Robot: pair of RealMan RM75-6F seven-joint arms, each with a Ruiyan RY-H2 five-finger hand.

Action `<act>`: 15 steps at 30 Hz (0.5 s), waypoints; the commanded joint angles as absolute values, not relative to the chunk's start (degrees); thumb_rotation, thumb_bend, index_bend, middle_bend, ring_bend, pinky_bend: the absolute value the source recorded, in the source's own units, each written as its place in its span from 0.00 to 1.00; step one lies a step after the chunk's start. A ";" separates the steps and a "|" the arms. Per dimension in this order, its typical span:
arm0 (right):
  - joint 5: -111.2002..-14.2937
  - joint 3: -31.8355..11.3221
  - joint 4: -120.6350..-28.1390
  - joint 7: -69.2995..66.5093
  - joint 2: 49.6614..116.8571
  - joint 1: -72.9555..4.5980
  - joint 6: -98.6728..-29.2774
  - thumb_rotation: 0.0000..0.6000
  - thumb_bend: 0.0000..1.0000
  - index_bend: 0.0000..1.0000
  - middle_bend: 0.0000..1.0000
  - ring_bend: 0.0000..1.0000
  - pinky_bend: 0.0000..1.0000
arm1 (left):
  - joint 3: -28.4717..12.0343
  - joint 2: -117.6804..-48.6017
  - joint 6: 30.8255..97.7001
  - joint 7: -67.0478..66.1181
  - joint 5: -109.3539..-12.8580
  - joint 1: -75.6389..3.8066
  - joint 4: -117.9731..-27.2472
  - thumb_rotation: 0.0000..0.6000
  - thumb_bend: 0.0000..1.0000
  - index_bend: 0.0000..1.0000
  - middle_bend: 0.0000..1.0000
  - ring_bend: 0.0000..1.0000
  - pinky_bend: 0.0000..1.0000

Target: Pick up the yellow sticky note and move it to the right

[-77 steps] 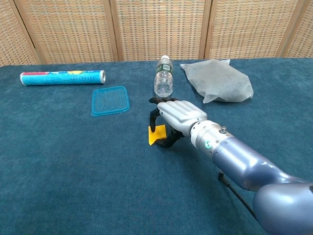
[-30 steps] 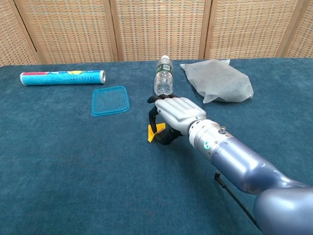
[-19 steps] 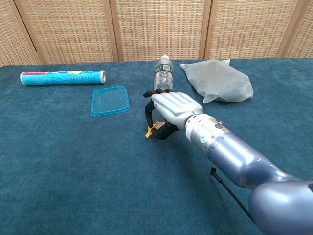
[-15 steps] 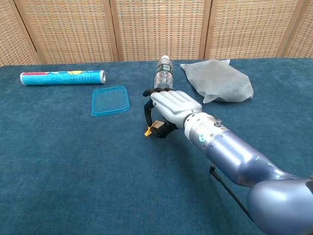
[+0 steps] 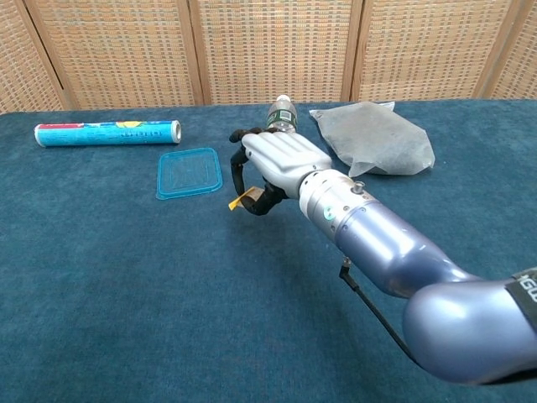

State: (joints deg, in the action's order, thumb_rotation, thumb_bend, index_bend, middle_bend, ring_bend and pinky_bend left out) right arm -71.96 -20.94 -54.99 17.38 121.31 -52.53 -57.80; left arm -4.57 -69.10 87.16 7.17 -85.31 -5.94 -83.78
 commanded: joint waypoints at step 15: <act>-71.30 -21.66 -71.73 16.46 108.83 -46.35 -63.73 1.00 0.54 0.62 0.14 0.00 0.00 | -4.09 -69.12 87.64 7.13 -86.17 -5.71 -83.94 1.00 0.17 0.00 0.00 0.00 0.04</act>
